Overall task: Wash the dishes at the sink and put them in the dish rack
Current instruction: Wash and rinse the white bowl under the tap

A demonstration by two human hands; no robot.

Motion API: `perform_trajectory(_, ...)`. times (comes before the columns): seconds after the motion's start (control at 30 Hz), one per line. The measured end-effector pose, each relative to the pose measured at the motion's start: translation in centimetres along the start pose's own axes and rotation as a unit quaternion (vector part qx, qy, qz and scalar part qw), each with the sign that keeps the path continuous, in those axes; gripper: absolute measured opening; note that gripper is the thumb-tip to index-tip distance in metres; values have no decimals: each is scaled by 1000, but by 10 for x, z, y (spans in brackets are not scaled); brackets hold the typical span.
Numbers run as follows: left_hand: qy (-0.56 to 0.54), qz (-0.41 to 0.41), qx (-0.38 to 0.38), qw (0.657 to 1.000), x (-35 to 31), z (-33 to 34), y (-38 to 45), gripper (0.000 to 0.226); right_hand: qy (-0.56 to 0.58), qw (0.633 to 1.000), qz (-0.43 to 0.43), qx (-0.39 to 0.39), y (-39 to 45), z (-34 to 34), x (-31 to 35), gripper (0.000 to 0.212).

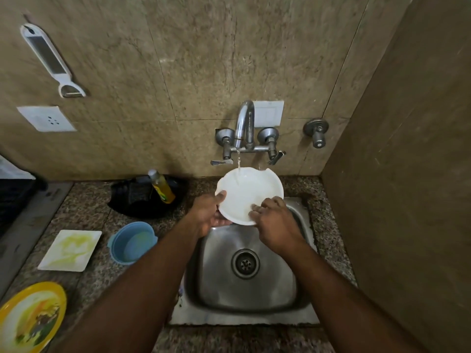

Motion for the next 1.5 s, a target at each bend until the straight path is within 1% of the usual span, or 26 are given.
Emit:
perform_trajectory(0.07,1,20,18,1000,4,-1,-2,37,52,998,35,15,-2,0,-8,52)
perform_trajectory(0.13,2,39,19,999,6,-2,-6,32,135,988,71,8,-1,-4,-16,66)
perform_trajectory(0.2,12,69,11,998,4,-3,-10,27,236,962,132,-43,1,-10,-25,64)
perform_trajectory(0.27,25,108,6,994,3,-5,-14,31,327,915,212,-104,2,-14,-35,53)
perform_trajectory(0.3,36,131,2,991,2,-8,-14,32,366,886,255,-126,4,-15,-40,46)
perform_trajectory(0.33,49,154,-6,987,1,-10,-15,32,396,855,302,-144,7,-17,-44,38)
perform_trajectory(0.4,82,198,-29,976,1,-14,-13,31,454,782,396,-162,19,-22,-54,24)
perform_trajectory(0.43,91,213,-43,972,1,-15,-12,32,470,755,430,-155,27,-21,-61,24)
perform_trajectory(0.47,97,225,-59,968,2,-16,-11,34,474,746,448,-134,37,-24,-68,31)
perform_trajectory(0.53,111,244,-81,960,1,-17,-11,37,498,735,453,-82,56,-30,-80,49)
perform_trajectory(0.57,116,254,-85,957,2,-19,-9,37,523,723,446,-69,66,-30,-84,52)
perform_trajectory(0.6,117,262,-87,954,3,-21,-7,37,537,719,437,-60,72,-35,-85,51)
perform_trajectory(0.63,113,267,-89,953,3,-24,-6,37,538,727,423,-58,77,-37,-85,51)
perform_trajectory(0.73,112,285,-102,946,3,-25,-7,36,507,773,377,-61,80,-41,-80,59)
perform_trajectory(0.83,117,315,-99,937,4,-21,-10,34,493,793,354,-56,74,-38,-79,58)
perform_trajectory(0.9,117,327,-98,933,5,-19,-11,32,472,805,358,-31,70,-35,-76,50)
perform_trajectory(0.93,114,330,-96,932,5,-19,-11,31,464,807,366,-8,67,-34,-71,50)
perform_trajectory(1.03,102,338,-81,932,3,-15,-10,29,435,828,351,51,58,-25,-59,61)
perform_trajectory(1.07,99,342,-75,931,2,-13,-11,29,423,835,344,69,56,-21,-56,58)
perform_trajectory(1.17,89,346,-56,932,-2,-14,-12,30,386,848,350,99,50,-12,-53,35)
perform_trajectory(1.27,105,348,-43,931,-4,-14,-14,30,377,855,345,86,48,-11,-54,31)
perform_trajectory(1.4,137,357,-54,923,-10,-13,-17,29,328,894,304,31,45,-22,-56,29)
perform_trajectory(1.5,147,367,-49,917,-15,-12,-20,33,306,915,264,-7,42,-32,-56,34)
Point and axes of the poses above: each hand's wrist, its own y-axis towards the middle knuckle, its own z-axis out of the palm, x = y × z, the point moved 2 cm from there along y, towards the middle knuckle, and after that the axes turned 10 degrees about -y, right-handed, at the moved point
